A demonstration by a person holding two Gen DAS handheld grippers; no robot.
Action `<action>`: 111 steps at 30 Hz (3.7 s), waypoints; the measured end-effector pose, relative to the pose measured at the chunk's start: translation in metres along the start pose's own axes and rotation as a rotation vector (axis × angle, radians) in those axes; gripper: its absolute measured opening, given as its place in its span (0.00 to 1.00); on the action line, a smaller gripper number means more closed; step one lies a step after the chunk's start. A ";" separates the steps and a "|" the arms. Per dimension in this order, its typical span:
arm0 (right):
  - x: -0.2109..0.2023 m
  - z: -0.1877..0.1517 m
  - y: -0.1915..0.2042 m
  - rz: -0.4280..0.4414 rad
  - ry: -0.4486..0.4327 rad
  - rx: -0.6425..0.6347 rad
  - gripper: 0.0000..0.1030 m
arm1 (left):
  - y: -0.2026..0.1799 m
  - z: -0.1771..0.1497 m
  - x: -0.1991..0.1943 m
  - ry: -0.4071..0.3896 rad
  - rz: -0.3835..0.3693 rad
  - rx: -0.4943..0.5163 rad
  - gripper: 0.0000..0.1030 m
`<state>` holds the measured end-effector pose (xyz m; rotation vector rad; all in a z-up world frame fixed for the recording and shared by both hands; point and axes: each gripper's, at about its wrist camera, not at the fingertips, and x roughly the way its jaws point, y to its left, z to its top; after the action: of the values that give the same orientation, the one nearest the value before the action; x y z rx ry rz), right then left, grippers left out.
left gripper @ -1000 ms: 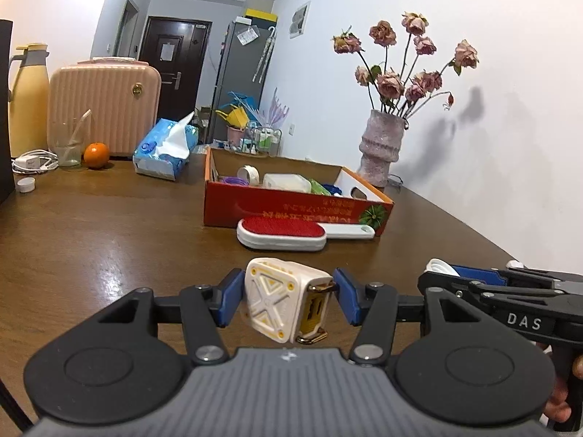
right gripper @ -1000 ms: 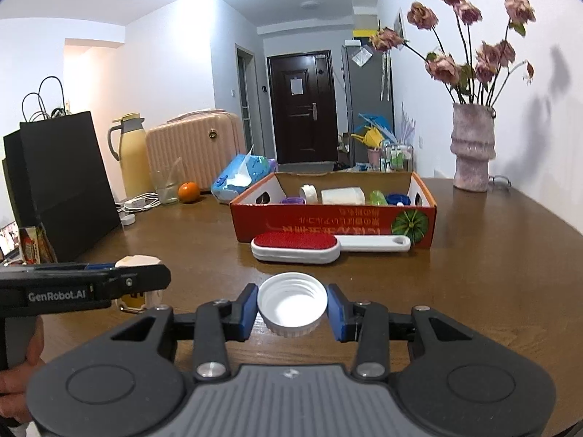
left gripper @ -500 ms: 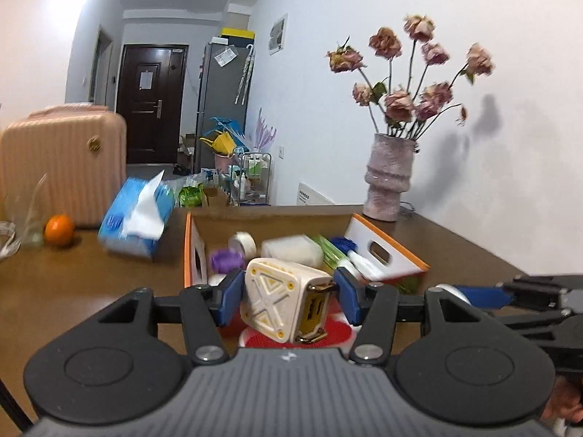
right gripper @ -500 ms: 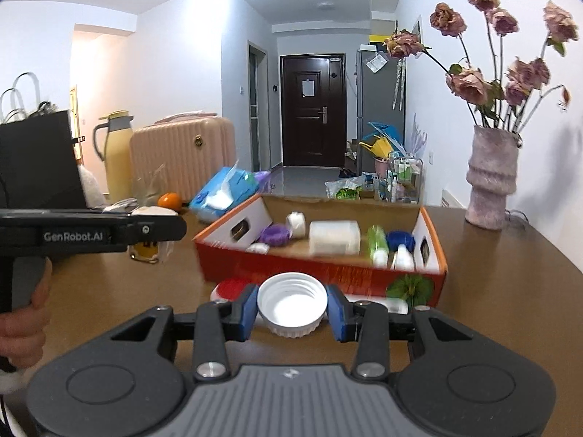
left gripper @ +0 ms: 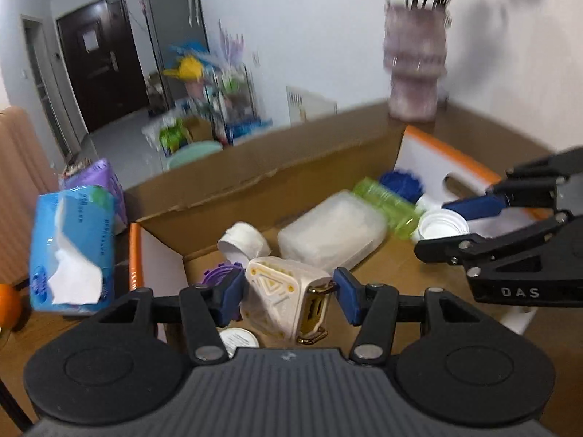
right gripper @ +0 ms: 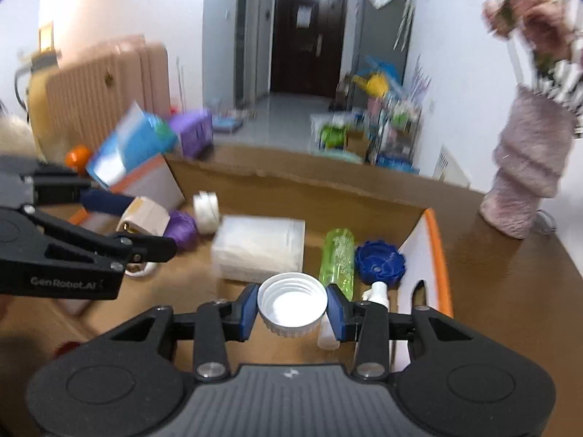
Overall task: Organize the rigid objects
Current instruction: 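Carry the cream cube and white cap into the cardboard box and release both, then raise both open grippers out of the box and back away, then grasp the red-and-white lint brush with the left gripper while the right grasps its white handle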
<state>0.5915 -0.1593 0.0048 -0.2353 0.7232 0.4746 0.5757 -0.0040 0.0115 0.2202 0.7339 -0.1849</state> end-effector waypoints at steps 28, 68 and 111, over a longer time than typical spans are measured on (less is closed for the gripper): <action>-0.052 0.012 0.011 -0.049 -0.025 0.031 0.48 | 0.017 0.005 -0.085 -0.036 0.074 -0.038 0.76; -0.312 -0.257 0.136 -0.177 -0.354 0.065 0.84 | -0.065 -0.278 -0.363 -0.548 0.238 -0.276 1.00; -0.058 -0.131 -0.049 0.039 -0.095 0.441 0.18 | 0.017 -0.146 -0.071 -0.092 -0.204 -0.575 0.64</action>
<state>0.5025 -0.2692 -0.0495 0.2133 0.7221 0.3500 0.4344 0.0566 -0.0437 -0.4092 0.6896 -0.1691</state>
